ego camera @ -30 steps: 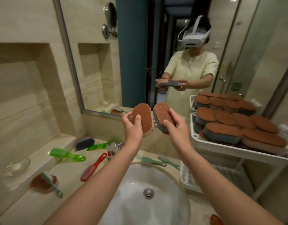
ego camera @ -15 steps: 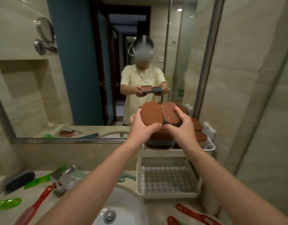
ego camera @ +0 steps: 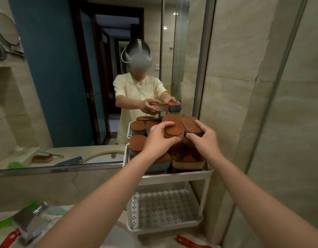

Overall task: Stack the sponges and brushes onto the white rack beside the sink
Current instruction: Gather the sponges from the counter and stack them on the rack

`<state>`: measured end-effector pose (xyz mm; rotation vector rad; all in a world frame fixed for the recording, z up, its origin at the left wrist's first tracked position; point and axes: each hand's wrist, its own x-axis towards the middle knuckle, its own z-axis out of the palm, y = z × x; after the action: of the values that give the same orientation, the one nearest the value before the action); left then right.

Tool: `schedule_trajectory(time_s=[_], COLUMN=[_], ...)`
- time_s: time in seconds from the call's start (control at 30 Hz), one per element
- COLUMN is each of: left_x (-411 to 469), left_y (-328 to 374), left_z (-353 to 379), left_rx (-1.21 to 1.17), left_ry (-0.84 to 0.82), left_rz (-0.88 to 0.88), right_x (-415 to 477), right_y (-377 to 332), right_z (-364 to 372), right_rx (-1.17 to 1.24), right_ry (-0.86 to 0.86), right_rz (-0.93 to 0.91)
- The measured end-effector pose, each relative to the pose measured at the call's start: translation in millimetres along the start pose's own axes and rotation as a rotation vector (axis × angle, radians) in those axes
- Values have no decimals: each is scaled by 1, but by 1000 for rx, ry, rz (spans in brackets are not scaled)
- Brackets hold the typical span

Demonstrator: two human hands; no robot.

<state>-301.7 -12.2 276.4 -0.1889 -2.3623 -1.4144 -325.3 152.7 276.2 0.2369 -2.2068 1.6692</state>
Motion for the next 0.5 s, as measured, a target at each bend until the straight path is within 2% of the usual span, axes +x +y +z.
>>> schedule_trajectory(time_s=[0.27,0.5], left_x=[19,26], left_y=[-22,-29], left_z=[22,31], left_rx=[267,439], left_ry=[41,78], left_rz=[-68,-70], right_x=[27,32], right_y=[36,52], right_z=[11,15], right_rx=[-152,-274], right_ry=[-36,-33], right_rz=[77,76])
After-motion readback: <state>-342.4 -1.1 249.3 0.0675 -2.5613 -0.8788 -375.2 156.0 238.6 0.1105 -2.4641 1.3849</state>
